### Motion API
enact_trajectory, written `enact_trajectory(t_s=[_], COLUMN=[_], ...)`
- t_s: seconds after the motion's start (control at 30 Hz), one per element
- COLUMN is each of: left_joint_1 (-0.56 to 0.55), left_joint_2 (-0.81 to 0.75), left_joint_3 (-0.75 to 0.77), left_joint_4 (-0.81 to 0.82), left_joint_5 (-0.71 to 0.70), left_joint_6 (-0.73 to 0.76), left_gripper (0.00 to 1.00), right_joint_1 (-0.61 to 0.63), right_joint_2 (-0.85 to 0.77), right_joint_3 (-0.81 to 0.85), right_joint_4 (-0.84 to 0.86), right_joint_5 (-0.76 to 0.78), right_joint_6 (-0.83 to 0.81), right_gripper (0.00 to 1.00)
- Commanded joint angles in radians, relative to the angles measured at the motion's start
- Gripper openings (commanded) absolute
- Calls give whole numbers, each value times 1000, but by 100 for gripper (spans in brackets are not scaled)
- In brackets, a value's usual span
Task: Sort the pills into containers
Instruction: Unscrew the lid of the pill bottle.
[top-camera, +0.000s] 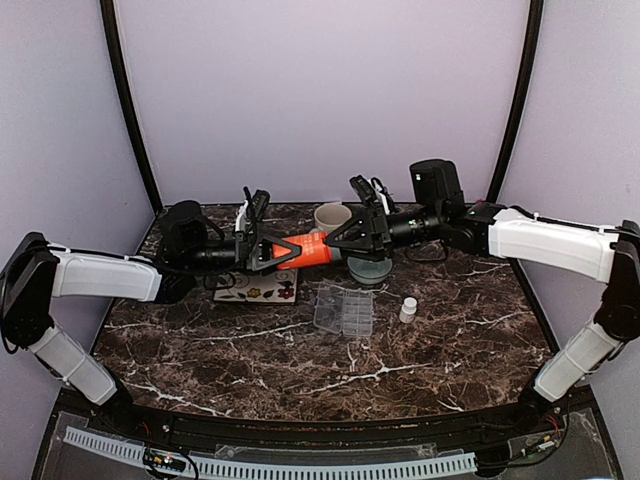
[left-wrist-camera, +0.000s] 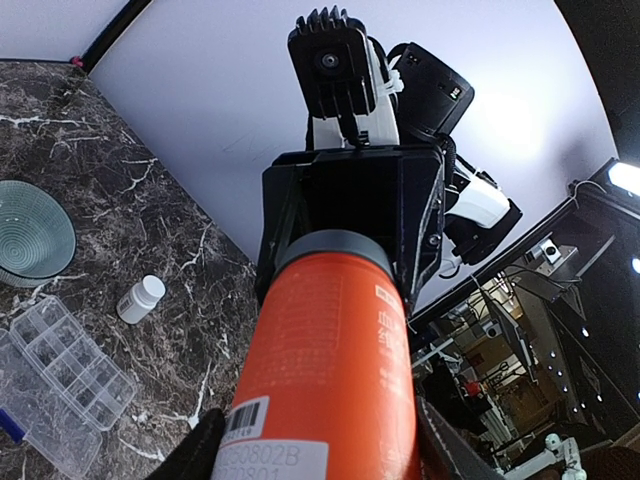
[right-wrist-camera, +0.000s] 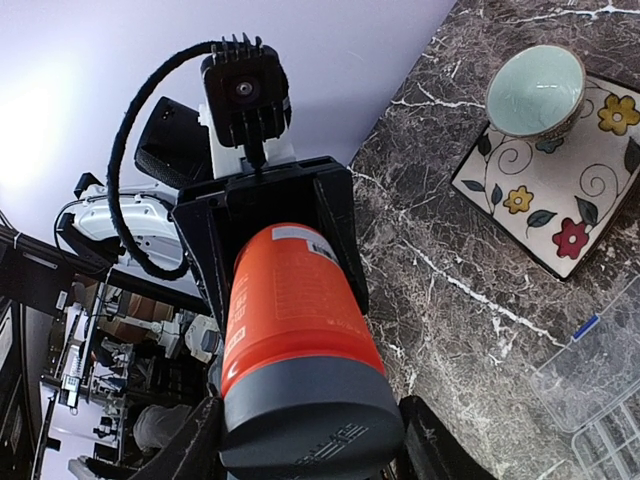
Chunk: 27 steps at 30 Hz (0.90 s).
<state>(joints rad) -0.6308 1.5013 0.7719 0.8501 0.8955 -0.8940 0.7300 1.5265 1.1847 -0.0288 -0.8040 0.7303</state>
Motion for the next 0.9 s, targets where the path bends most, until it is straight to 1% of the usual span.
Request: enact_trajectory(t_s=[0.0, 0.1, 0.13, 0.23, 0.3, 0.37, 0.5, 0.63, 0.87], left_joint_1=[2, 9, 9, 10, 10, 10, 10, 10, 10], left_joint_2=[-1, 4, 10, 21, 27, 35, 65, 67, 60], left_joint_3=[46, 45, 47, 61, 71, 84, 119, 148, 167], left_joint_4=[55, 69, 84, 116, 141, 180, 312, 371, 476], left_joint_5=[22, 30, 35, 56, 67, 81, 119, 126, 125], left_joint_6=[3, -11, -23, -59, -89, -135, -275, -353, -484], left_gripper=[38, 35, 33, 28, 26, 25, 23, 21, 17], right_joint_1=[2, 2, 2, 6, 16, 25, 39, 59, 145], right_joint_2=[13, 18, 18, 12, 2, -16, -52, -80, -82], right_joint_3=[46, 61, 68, 97, 116, 122, 129, 161, 238], right_joint_4=[-11, -44, -67, -132, -172, -182, -175, -193, -316], right_joint_5=[-4, -3, 1, 16, 28, 38, 63, 101, 269], right_joint_6=[-28, -56, -80, -158, -229, -289, -380, -467, -688], right_gripper=[26, 5, 0, 0, 0, 0, 0, 0, 0])
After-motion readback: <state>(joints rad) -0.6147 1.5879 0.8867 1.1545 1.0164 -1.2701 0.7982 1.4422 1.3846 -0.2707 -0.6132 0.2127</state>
